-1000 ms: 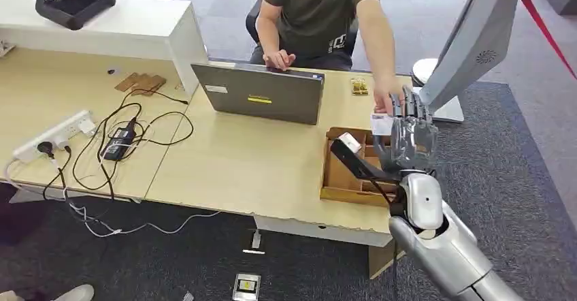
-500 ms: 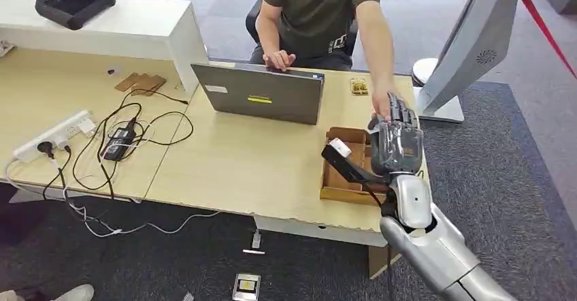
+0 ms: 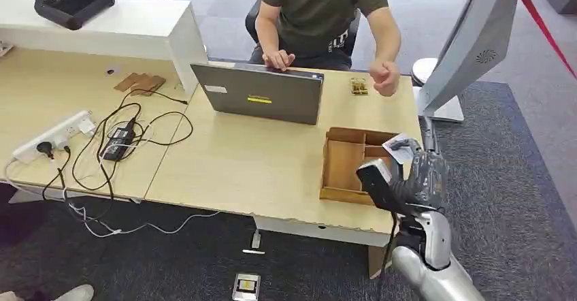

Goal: Pass the card to the sensor for recognition and then transmit it.

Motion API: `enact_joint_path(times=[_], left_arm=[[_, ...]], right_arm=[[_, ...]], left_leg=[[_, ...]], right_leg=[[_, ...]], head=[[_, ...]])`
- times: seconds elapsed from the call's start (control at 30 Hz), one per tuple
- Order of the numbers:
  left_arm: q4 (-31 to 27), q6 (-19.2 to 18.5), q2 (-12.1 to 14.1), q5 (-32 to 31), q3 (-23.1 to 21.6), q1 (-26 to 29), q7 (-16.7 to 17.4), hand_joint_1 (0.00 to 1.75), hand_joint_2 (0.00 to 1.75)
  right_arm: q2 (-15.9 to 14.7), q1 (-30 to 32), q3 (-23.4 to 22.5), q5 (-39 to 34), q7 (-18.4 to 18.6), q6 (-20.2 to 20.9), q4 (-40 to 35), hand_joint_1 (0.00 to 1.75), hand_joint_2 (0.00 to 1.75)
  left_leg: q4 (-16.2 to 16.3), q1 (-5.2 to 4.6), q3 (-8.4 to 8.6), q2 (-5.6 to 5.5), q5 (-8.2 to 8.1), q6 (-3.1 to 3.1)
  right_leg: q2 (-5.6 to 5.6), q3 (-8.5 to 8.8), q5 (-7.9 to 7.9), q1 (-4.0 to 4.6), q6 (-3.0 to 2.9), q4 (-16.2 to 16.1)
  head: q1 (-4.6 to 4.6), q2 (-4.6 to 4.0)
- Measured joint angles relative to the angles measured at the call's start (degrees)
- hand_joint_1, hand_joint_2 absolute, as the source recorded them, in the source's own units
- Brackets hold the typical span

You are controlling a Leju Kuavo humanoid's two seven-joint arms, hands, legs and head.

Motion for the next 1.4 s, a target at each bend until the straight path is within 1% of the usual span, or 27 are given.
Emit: enact_joint_path(times=[0.17,0.23,0.33,0.4,0.53,0.6,0.67,0.83,1.17,1.4], left_arm=[[0.09,0.39,0.79,1.12,0.37,1.25,-1.64,0.0,1.75],[0.11,0.61,0.98,1.62,0.42,1.56,-2.05,0.0,1.75],[0.11,1.22,1.12,2.27,0.63,1.81,-2.36,0.0,1.75],[0.11,1.71,1.09,2.67,0.81,1.91,-2.67,0.0,1.75],[0.11,2.08,1.09,3.35,0.87,1.98,-2.99,0.0,1.75],[0.11,2.14,1.05,3.52,0.87,1.97,-3.23,0.0,1.75],[0.11,2.19,1.03,3.72,0.85,2.0,-3.39,0.0,1.75],[0.09,2.19,0.9,4.33,0.85,1.99,-3.45,0.0,1.75],[0.09,1.29,0.87,4.59,0.85,1.94,-3.17,0.0,1.75],[0.11,1.14,0.9,4.68,0.85,1.91,-2.93,0.0,1.75]], right_arm=[[-2.72,6.76,-4.51,0.42,0.96,0.0,-6.77,1.75,1.75],[-3.8,8.74,-5.91,-1.18,1.07,0.0,-8.73,1.75,1.75],[-4.46,11.01,-7.5,-2.77,0.09,0.0,-10.17,1.75,1.75],[-4.81,12.19,-7.85,-5.4,0.04,0.09,-10.21,1.75,1.75],[-5.31,13.14,-7.63,-10.04,-0.04,0.48,-9.45,1.75,1.75],[-5.38,13.23,-7.17,-14.59,0.04,1.77,-7.88,1.75,1.75],[-5.36,13.23,-6.67,-17.46,0.13,3.3,-6.81,1.75,1.75],[-5.27,12.97,-5.23,-22.62,0.35,6.58,-3.0,1.75,1.75],[-4.92,11.75,-3.13,-28.92,-0.33,10.84,4.1,1.75,1.75],[-4.96,10.82,-2.3,-29.88,-0.55,10.86,6.75,1.75,1.75]], left_leg=[[-0.01,0.0,0.01,0.0,-0.01,0.0],[-0.01,0.0,0.01,0.0,-0.01,0.0],[-0.01,0.0,0.03,0.01,-0.01,0.0],[-0.01,0.0,0.03,0.01,-0.01,0.0],[-0.02,0.0,0.03,0.01,-0.01,0.0],[-0.02,0.0,0.02,0.02,-0.01,0.0],[-0.03,0.0,0.0,0.01,-0.01,0.0],[-0.03,0.0,-0.03,0.01,-0.01,0.0],[-0.03,0.0,-0.02,0.01,-0.01,0.0],[-0.02,0.0,0.01,0.02,-0.01,0.0]], right_leg=[[0.0,0.0,-0.02,0.0,-0.01,0.0],[0.01,0.01,-0.02,0.0,-0.01,0.0],[0.01,0.02,-0.02,0.0,-0.02,0.0],[0.01,0.03,-0.02,0.0,-0.02,0.0],[0.01,0.02,-0.02,0.0,-0.02,0.01],[0.01,0.03,-0.02,0.0,-0.02,0.01],[0.01,0.01,-0.02,0.0,-0.02,0.01],[0.0,0.01,-0.02,0.0,-0.02,0.01],[0.0,0.01,-0.02,0.0,-0.02,0.01],[0.0,0.02,-0.02,0.0,-0.02,0.01]], head=[[0.0,0.0],[0.0,0.0],[0.0,0.0],[-0.02,0.0],[0.0,0.0],[0.02,0.0],[-0.02,0.0],[0.0,0.0],[-0.02,0.0],[0.0,0.0]])
